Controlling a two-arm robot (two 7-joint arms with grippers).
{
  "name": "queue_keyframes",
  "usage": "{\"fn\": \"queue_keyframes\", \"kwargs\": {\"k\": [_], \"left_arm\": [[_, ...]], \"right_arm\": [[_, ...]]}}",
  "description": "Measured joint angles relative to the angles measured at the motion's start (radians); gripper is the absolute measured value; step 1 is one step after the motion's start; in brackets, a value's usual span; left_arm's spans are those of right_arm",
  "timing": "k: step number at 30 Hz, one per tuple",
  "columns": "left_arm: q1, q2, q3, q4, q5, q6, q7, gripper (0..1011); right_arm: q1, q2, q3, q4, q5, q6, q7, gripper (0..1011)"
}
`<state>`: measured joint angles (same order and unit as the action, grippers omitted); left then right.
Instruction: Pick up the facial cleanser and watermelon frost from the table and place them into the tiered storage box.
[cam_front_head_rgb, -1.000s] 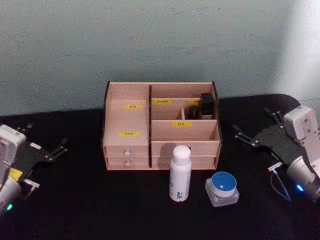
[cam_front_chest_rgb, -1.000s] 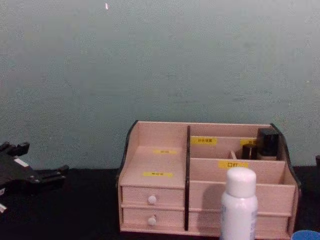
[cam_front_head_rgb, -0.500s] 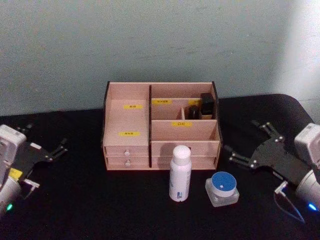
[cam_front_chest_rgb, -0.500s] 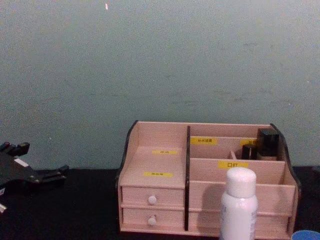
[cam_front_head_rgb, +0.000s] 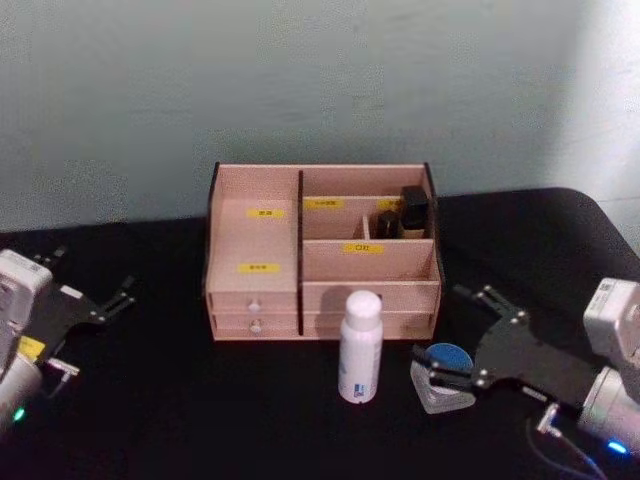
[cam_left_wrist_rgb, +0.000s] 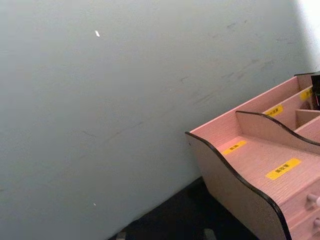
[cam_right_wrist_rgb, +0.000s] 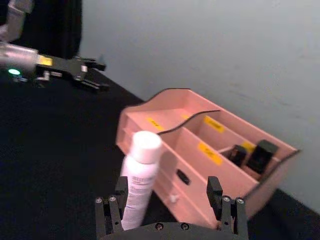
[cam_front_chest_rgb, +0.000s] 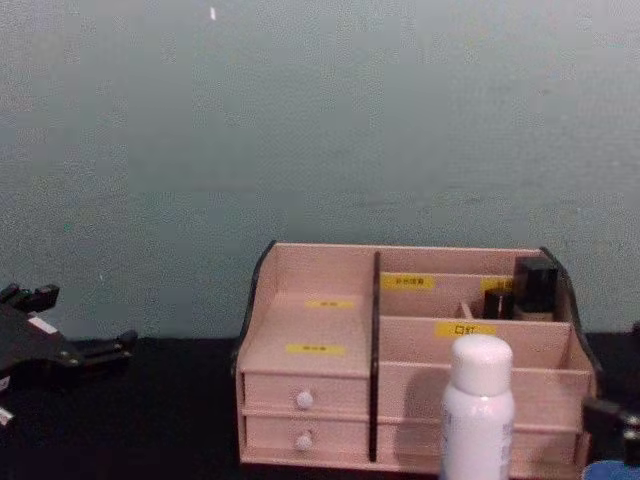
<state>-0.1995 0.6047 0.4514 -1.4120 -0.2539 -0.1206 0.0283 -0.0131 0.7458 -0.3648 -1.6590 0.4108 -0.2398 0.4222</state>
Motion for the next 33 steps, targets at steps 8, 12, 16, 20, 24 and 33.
{"fn": "queue_keyframes", "kwargs": {"k": [8,12,16,20,24,33], "left_arm": [[0.0,0.0,0.0,0.0,0.0,0.0,0.0,1001],[0.0,0.0,0.0,0.0,0.0,0.0,0.0,1001],[0.0,0.0,0.0,0.0,0.0,0.0,0.0,1001],[0.0,0.0,0.0,0.0,0.0,0.0,0.0,1001],[0.0,0.0,0.0,0.0,0.0,0.0,0.0,1001],[0.0,0.0,0.0,0.0,0.0,0.0,0.0,1001]], "right_arm": [[0.03,-0.044,-0.025,0.036,0.017,0.027,0.065,1002],[0.044,-0.066,-0.035,0.056,0.021,0.039,0.092,1002],[0.059,-0.088,-0.044,0.077,0.025,0.052,0.116,1002],[0.075,-0.114,-0.051,0.1,0.024,0.066,0.129,1002],[0.094,-0.141,-0.056,0.125,0.02,0.079,0.136,1003],[0.144,-0.2,-0.066,0.191,-0.014,0.086,0.152,1002]]}}
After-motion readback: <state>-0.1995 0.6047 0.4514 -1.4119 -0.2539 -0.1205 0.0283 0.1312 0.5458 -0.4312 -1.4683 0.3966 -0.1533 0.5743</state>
